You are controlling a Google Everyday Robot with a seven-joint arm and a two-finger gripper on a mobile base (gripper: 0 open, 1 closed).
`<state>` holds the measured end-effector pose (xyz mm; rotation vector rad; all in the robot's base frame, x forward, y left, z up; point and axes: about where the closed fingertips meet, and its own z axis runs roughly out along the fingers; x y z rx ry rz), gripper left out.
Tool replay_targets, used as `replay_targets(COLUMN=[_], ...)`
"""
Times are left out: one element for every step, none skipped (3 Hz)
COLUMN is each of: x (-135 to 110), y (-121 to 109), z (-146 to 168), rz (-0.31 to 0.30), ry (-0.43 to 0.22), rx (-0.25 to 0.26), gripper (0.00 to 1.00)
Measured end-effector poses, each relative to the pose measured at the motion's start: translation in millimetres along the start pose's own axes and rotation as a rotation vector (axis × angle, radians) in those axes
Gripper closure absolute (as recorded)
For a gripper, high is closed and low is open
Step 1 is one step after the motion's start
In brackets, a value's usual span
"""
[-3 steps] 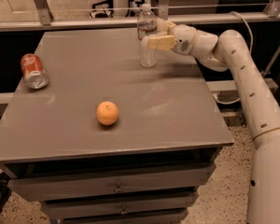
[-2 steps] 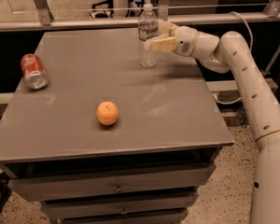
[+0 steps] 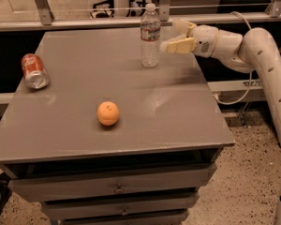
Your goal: Place water bottle upright
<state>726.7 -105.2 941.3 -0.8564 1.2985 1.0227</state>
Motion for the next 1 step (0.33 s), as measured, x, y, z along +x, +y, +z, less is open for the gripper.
replay_targets(x=[0.0], y=[0.0], z=[0.0], rz=[0.000], ry=[0.000], rx=[0.000], gripper=[0.00])
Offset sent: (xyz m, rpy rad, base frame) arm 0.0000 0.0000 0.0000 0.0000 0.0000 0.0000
